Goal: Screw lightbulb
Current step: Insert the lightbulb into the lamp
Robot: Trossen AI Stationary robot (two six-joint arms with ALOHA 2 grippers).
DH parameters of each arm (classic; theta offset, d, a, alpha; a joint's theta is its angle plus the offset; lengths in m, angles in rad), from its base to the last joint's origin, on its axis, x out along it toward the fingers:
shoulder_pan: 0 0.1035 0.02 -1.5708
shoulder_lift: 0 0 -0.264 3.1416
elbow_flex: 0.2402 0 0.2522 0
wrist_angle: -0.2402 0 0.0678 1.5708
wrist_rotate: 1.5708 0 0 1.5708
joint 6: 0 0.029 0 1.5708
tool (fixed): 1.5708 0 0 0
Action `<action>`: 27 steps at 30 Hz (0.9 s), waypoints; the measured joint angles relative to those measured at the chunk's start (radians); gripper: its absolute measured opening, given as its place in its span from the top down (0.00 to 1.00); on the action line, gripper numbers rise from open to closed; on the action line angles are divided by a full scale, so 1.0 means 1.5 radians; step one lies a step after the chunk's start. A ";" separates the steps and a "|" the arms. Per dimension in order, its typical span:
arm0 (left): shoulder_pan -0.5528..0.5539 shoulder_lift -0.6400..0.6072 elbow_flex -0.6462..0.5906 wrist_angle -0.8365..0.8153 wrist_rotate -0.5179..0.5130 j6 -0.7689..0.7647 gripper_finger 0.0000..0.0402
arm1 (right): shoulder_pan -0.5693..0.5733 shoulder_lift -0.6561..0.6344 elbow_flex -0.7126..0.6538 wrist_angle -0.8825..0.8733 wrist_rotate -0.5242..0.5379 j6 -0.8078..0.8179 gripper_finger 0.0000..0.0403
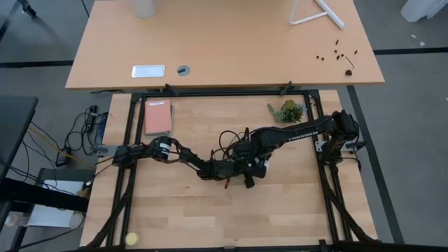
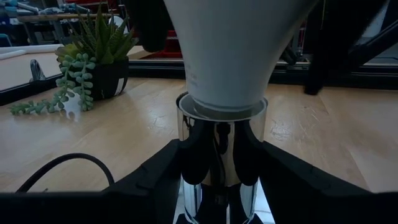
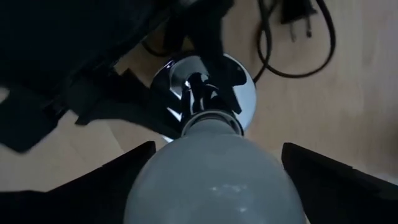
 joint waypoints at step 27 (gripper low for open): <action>0.000 0.000 0.000 -0.002 0.003 0.001 0.50 | 0.033 -0.002 0.002 0.002 0.037 -0.499 0.36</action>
